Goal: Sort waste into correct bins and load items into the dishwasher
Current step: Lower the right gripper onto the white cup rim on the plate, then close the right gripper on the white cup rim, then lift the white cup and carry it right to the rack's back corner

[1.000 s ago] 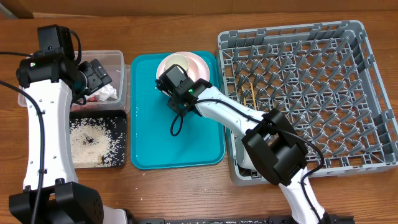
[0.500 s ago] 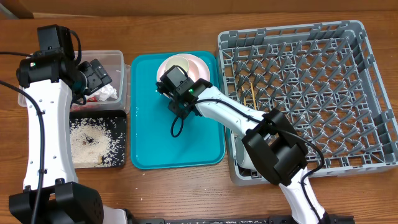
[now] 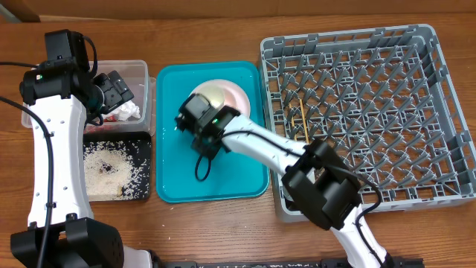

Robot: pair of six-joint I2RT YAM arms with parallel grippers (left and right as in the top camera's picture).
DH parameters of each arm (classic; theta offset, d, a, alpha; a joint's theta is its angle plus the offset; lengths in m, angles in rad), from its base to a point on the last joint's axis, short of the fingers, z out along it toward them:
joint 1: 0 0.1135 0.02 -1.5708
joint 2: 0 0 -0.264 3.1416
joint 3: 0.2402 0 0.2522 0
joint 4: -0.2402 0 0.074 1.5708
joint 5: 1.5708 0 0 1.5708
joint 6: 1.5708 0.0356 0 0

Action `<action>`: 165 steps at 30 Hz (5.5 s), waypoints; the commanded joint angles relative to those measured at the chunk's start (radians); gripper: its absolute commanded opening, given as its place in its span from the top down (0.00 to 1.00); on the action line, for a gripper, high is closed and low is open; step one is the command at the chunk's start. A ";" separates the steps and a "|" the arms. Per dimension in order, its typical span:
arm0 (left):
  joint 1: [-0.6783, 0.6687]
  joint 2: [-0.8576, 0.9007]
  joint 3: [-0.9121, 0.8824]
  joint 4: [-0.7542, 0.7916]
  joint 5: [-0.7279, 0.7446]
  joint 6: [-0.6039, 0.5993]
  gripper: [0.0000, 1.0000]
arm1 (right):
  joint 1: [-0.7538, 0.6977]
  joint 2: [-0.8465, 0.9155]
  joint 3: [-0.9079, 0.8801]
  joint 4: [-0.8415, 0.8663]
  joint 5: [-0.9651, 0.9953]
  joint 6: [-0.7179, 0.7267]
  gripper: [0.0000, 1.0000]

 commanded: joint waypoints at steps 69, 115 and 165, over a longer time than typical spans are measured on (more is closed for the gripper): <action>-0.002 0.003 0.023 0.001 0.005 -0.013 0.00 | 0.057 -0.164 0.045 -0.010 0.021 0.157 0.76; -0.002 0.003 0.023 0.001 0.005 -0.013 0.00 | 0.037 -0.159 -0.020 0.018 0.055 0.158 0.77; -0.002 0.003 0.023 0.001 0.005 -0.013 0.00 | 0.027 -0.418 0.046 -0.054 0.035 0.303 0.96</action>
